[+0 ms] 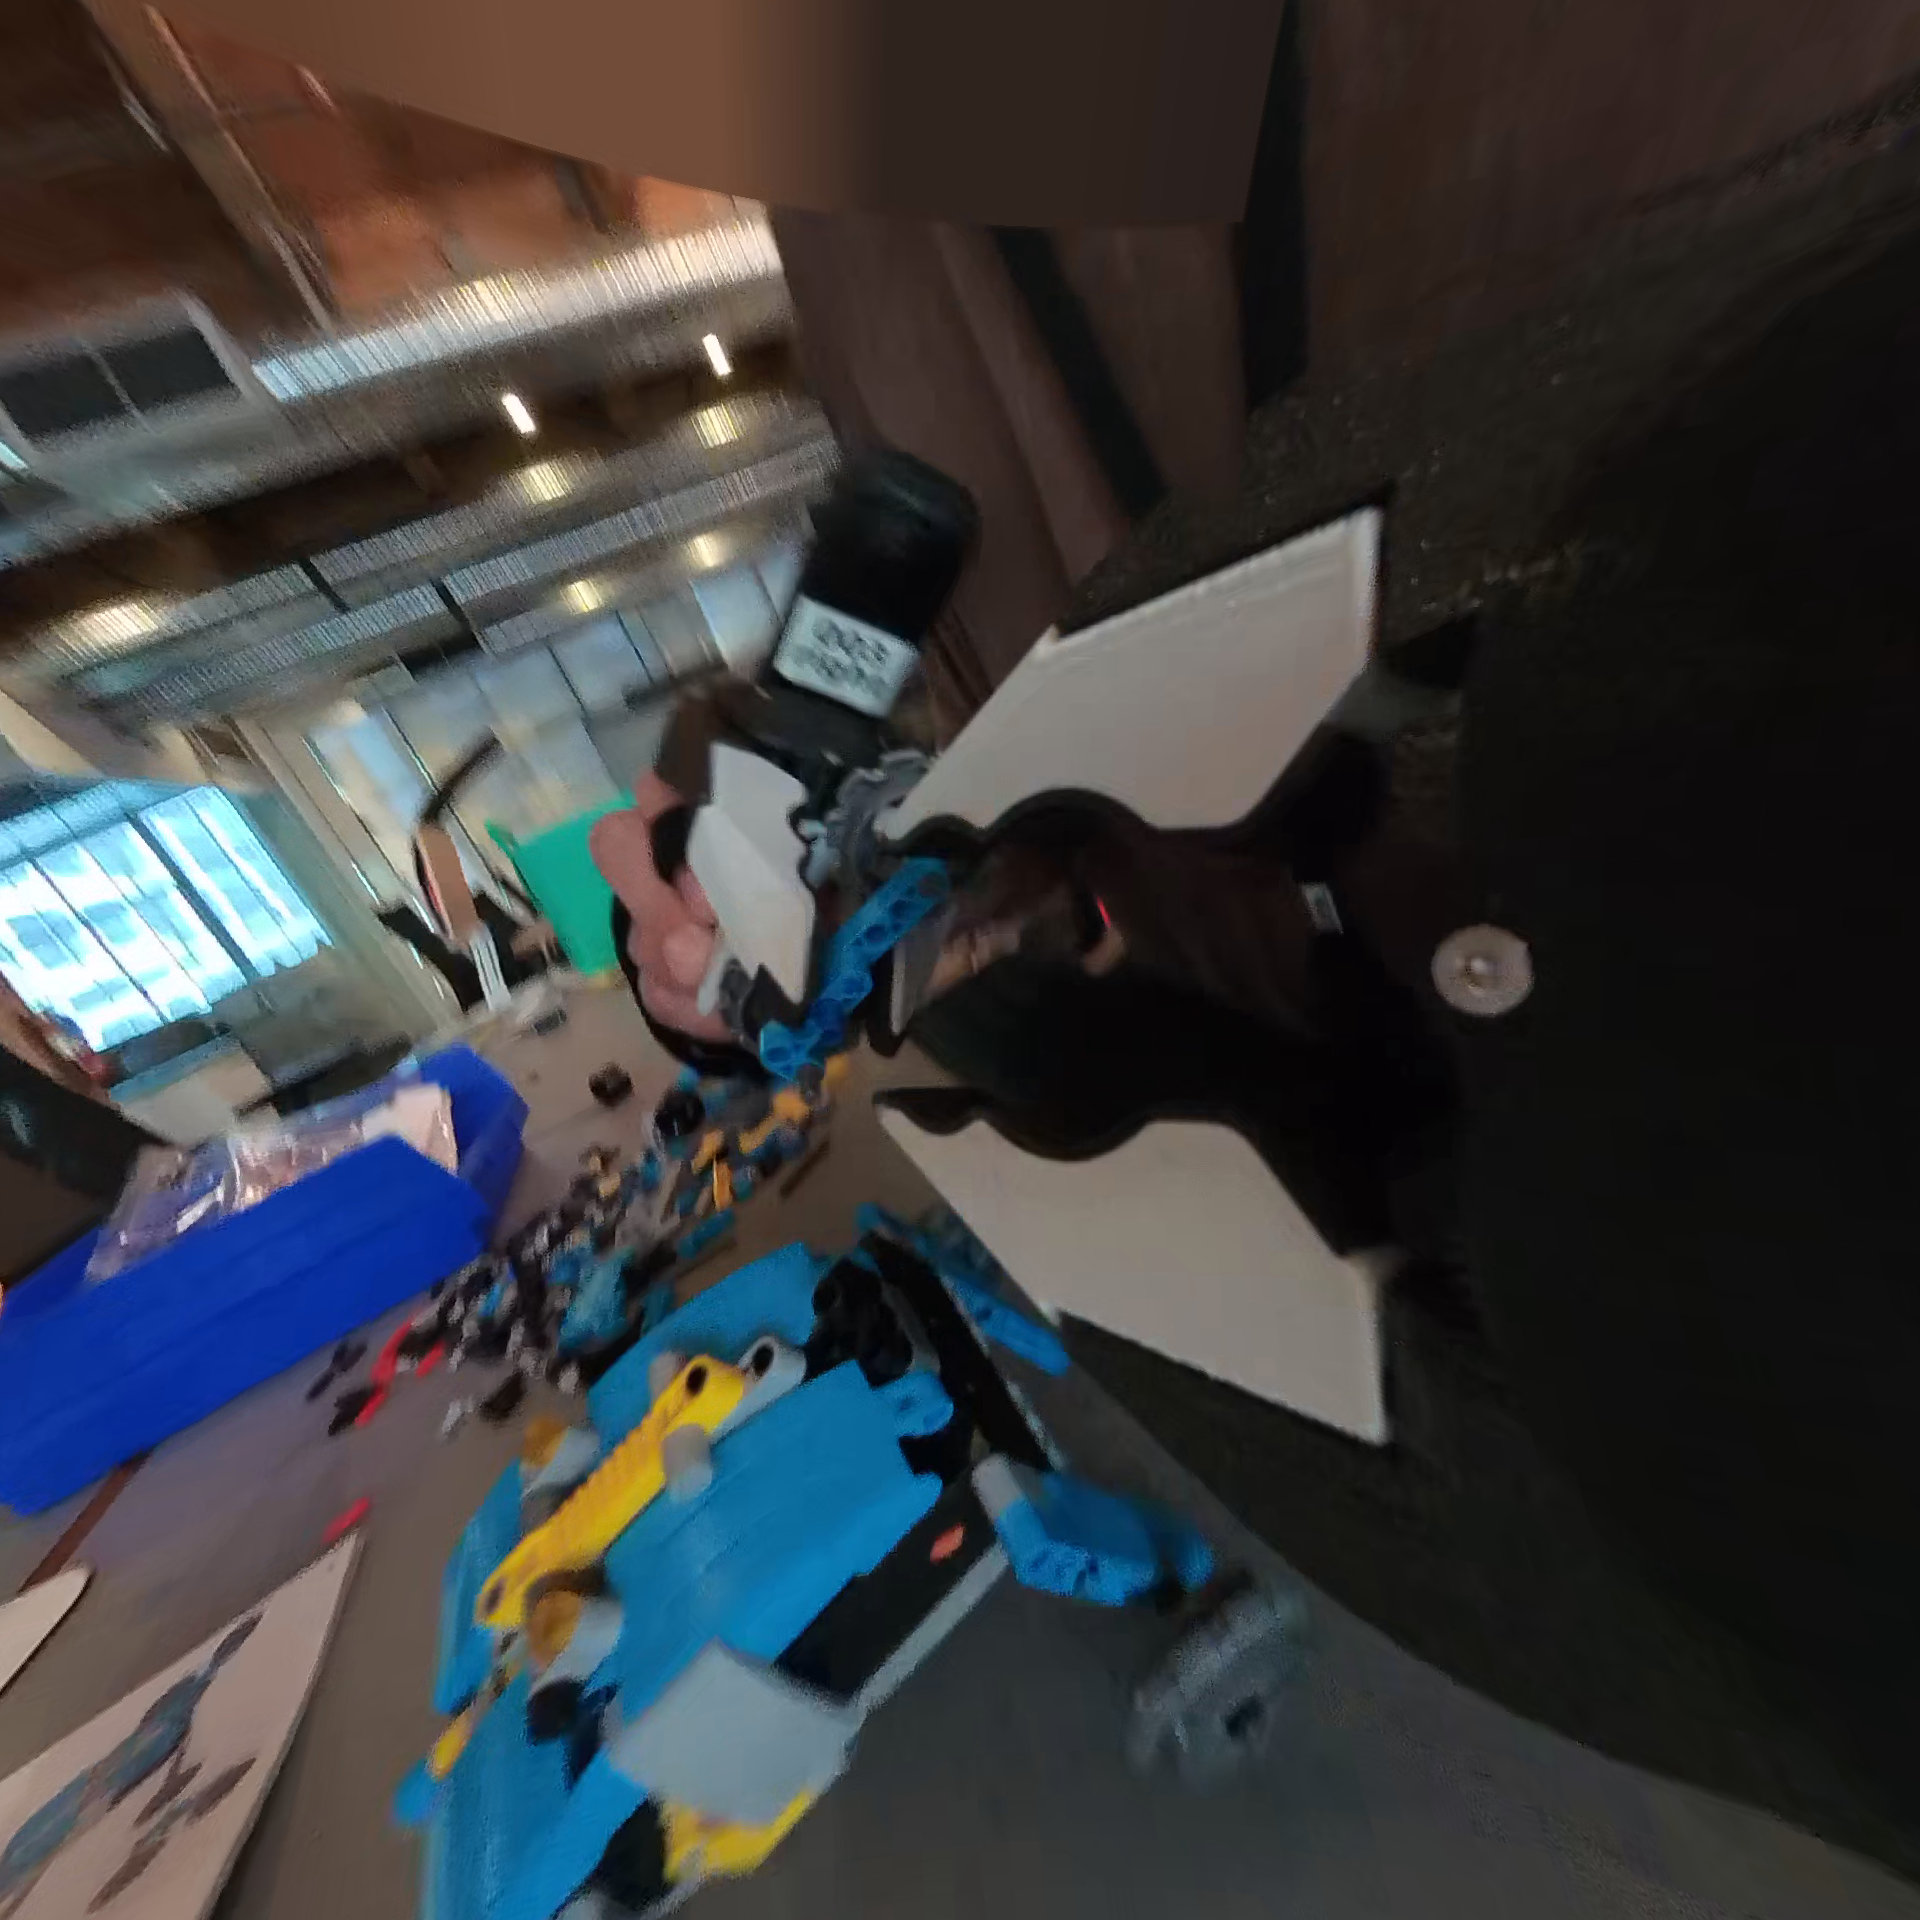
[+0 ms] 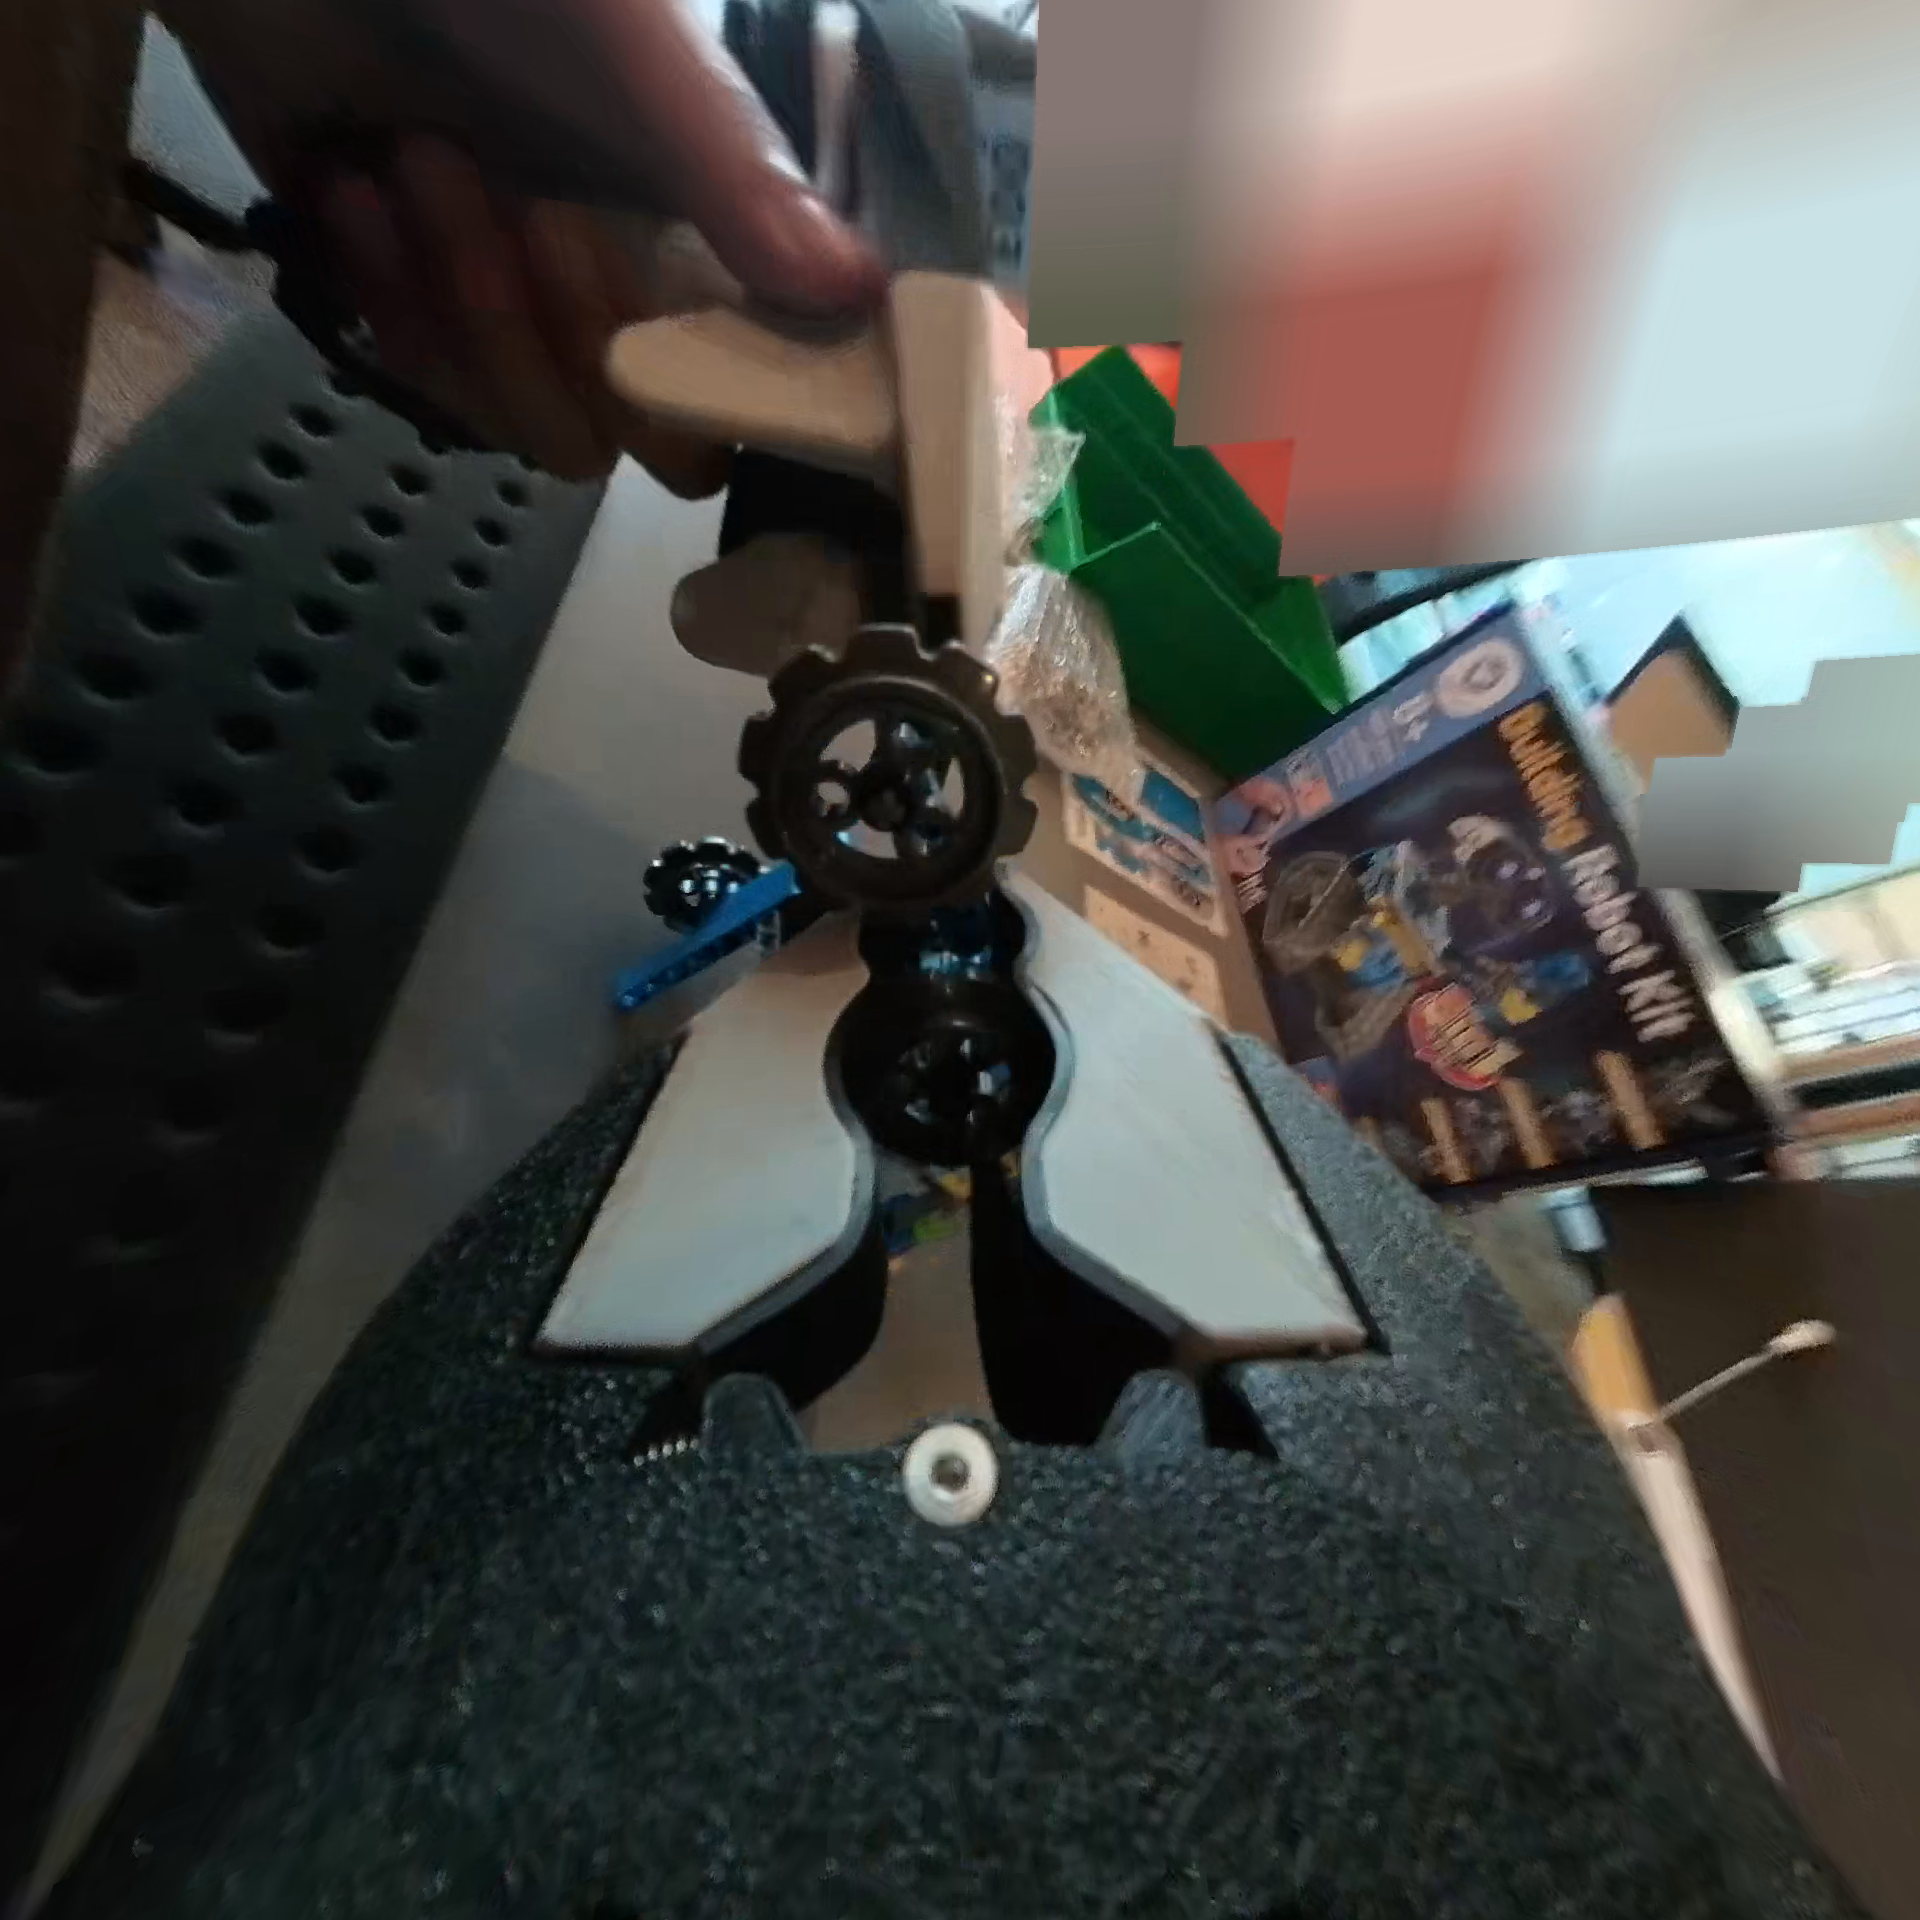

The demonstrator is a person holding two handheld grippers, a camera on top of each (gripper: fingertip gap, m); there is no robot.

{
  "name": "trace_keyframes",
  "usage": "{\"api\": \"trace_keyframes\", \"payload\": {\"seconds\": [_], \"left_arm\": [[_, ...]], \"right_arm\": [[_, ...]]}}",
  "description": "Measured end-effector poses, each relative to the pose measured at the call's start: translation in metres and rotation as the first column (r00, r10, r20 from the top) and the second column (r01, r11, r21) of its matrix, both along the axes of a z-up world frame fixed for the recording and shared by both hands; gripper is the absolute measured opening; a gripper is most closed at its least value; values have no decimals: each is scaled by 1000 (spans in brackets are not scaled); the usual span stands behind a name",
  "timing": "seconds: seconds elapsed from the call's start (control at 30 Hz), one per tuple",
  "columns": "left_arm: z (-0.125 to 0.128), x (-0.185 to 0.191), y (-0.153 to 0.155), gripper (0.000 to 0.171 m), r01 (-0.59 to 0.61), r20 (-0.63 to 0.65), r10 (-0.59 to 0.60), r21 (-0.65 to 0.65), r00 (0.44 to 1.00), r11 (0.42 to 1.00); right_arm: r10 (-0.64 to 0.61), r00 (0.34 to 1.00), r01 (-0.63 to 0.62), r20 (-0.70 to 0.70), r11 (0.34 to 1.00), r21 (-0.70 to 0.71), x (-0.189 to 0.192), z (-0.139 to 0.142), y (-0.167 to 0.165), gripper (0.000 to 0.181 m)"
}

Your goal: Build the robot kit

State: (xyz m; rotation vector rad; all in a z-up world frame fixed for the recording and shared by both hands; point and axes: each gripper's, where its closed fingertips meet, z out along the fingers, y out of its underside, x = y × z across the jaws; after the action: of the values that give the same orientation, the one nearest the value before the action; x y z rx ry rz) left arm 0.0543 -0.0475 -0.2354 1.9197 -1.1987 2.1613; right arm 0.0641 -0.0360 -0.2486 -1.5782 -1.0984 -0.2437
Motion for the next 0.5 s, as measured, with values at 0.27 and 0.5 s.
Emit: {"api": "trace_keyframes", "payload": {"seconds": [0.27, 0.5], "left_arm": [[5, -1, -8, 20, 101, 76, -77, -388, 994, 916], [-4, -4, -1, 18, 74, 15, -75, -435, 997, 898]], "right_arm": [[50, 976, -79, 212, 988, 130, -16, 4, -6, 15], [77, 943, -130, 325, 981, 146, -20, -2, -1, 16]]}}
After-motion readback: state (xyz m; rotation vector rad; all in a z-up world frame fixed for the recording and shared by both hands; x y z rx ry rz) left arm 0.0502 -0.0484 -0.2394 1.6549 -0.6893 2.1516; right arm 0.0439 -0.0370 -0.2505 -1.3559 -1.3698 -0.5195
